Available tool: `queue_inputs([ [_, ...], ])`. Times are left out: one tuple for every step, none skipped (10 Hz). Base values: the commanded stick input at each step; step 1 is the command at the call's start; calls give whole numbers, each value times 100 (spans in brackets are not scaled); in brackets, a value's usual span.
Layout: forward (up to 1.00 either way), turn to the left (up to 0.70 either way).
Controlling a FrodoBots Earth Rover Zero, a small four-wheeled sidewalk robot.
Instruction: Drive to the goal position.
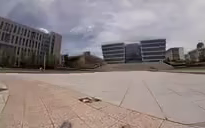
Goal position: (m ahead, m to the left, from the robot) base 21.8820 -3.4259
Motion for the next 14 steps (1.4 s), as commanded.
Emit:
queue_inputs([
  [70,0],
  [70,0],
  [70,0],
  [70,0],
  [70,0],
  [70,0],
  [70,0],
  [70,0],
  [70,0],
  [70,0],
  [70,0],
  [70,0],
  [70,0],
  [70,0],
])
